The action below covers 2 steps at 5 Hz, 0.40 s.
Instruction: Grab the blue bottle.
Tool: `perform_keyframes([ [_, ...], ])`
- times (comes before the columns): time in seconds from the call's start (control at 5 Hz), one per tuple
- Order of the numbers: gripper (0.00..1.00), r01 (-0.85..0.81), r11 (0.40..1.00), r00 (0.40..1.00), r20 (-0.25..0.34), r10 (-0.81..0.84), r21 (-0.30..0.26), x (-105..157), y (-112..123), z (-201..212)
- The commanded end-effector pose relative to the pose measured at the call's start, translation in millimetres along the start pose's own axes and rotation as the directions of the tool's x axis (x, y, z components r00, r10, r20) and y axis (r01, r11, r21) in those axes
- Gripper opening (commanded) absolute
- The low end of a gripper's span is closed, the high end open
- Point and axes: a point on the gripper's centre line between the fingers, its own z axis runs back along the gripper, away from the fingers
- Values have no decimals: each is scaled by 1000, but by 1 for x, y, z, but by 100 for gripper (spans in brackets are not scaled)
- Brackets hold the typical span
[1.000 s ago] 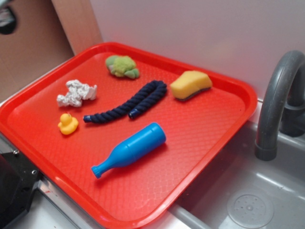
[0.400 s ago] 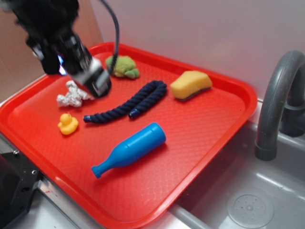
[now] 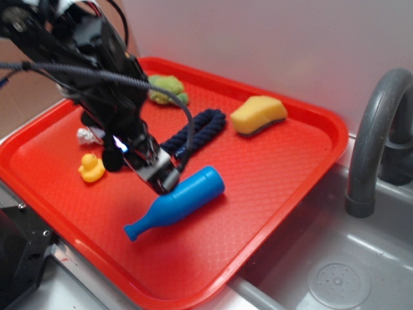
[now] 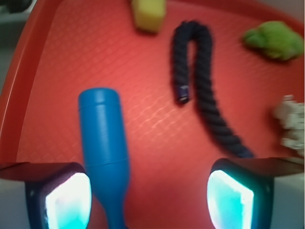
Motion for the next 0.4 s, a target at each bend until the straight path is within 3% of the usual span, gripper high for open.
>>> perform_keyframes([
  [0.0,100,-65,995,998,2,65,-72,8,-32,-43],
  [0.2,100,-51,998,999,-4,51,-44,6,-47,-64],
])
